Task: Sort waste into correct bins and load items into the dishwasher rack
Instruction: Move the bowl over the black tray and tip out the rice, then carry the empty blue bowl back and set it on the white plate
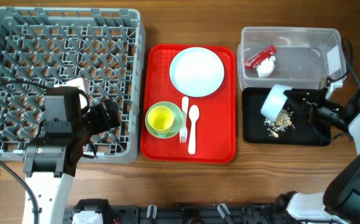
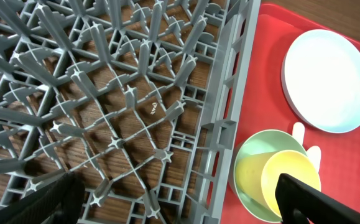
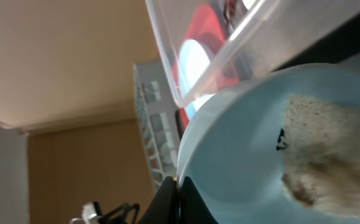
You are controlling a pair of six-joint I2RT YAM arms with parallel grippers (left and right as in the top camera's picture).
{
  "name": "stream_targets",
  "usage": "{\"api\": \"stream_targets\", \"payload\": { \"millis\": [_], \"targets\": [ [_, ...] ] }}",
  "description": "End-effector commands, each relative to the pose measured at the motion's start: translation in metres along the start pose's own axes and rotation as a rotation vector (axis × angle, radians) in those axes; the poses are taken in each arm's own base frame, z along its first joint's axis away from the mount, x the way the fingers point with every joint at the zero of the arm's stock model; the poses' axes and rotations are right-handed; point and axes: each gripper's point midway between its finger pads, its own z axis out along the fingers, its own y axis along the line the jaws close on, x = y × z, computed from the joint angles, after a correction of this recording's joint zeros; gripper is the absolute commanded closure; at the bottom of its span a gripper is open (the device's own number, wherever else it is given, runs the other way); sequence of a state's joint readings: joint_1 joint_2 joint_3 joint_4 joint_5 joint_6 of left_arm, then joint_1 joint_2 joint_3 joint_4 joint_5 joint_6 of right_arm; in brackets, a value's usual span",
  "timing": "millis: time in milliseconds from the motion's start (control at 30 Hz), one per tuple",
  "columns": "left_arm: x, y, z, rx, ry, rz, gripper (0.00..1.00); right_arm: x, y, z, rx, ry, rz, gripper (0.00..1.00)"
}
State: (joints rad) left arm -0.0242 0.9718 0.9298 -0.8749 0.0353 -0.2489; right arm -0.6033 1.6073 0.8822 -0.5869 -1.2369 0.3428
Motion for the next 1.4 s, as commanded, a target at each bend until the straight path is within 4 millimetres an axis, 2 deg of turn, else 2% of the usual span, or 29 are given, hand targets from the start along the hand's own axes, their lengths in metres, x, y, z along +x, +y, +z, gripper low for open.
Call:
{"api": "stream_targets", "payload": {
  "millis": [0, 167, 367, 567, 700, 800, 1000, 1100, 1200, 1367],
  "targets": [
    [-0.006, -0.003, -0.005, 0.016, -0.018, -0.001, 0.00, -0.003, 0.013, -0.007, -0.131, 0.018, 0.062, 0.96],
    [-0.006, -0.003, -0.005, 0.016, -0.017, -0.001, 0.00, -0.010, 0.027, -0.010, -0.196, 0.029, 0.122, 0.96],
    [-0.006, -0.003, -0.005, 0.016, -0.018, -0.001, 0.00, -0.007, 0.046, -0.015, -0.287, 0.099, 0.236, 0.96],
    [-0.006, -0.003, -0.005, 0.016, -0.017, -0.001, 0.00, -0.007, 0.048, -0.016, -0.293, 0.112, 0.283, 0.96],
    [-0.006, -0.003, -0.005, 0.016, -0.018, -0.001, 0.00, -0.010, 0.052, -0.017, -0.303, 0.113, 0.246, 0.96],
    [-0.006, -0.003, -0.005, 0.016, -0.018, -0.001, 0.00, -0.012, 0.051, -0.013, -0.288, 0.091, 0.145, 0.96],
    [-0.006, -0.003, -0.005, 0.016, -0.018, -0.001, 0.00, 0.005, 0.062, 0.005, -0.288, 0.152, 0.023, 0.96],
    [-0.006, -0.003, -0.005, 0.016, -0.018, -0.001, 0.00, 0.014, 0.082, 0.013, -0.289, 0.179, -0.084, 0.96],
    [-0.006, -0.003, -0.005, 0.016, -0.019, -0.001, 0.00, 0.021, 0.111, 0.023, -0.276, 0.186, -0.161, 0.95],
    [-0.006, -0.003, -0.005, 0.016, -0.018, -0.001, 0.00, 0.039, 0.178, 0.034, -0.352, 0.227, -0.327, 0.96]
  ]
}}
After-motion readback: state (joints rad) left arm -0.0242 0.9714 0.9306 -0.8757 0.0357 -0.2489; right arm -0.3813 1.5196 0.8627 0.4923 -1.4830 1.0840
